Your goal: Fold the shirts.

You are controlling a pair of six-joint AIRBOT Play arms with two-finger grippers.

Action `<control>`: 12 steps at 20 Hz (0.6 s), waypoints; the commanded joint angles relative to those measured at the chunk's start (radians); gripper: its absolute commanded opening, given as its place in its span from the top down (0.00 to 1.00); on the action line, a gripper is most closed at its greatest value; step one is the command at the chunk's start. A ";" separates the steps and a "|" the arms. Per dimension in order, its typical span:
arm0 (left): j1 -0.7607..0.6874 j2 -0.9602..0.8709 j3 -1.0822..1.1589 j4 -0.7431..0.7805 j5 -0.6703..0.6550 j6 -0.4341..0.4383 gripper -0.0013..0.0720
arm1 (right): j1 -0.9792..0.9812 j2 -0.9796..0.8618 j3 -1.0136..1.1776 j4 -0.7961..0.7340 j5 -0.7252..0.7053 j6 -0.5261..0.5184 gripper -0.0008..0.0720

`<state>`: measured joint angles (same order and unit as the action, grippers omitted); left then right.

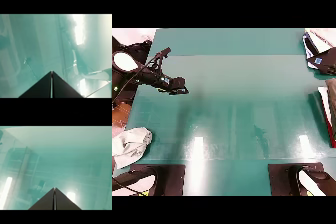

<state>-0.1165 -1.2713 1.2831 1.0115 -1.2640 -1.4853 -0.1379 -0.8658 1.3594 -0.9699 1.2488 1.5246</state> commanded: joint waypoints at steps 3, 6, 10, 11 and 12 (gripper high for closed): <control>0.000 0.001 0.000 0.000 0.000 0.000 0.95 | 0.007 0.001 0.000 0.000 -0.004 0.000 0.96; 0.000 0.001 0.000 0.000 0.000 0.000 0.95 | 0.007 0.001 0.000 0.001 -0.004 0.000 0.96; 0.000 0.001 0.000 0.000 0.000 0.000 0.95 | 0.007 0.001 0.000 0.000 -0.004 0.000 0.96; 0.000 0.001 0.000 0.000 0.000 0.000 0.95 | 0.007 0.001 0.000 0.000 -0.004 0.000 0.96; 0.000 0.001 0.000 0.000 0.006 0.000 0.95 | 0.006 0.001 0.000 0.000 -0.003 0.000 0.96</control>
<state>-0.1169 -1.2713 1.2831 1.0115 -1.2640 -1.4849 -0.1318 -0.8661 1.3594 -0.9691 1.2449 1.5246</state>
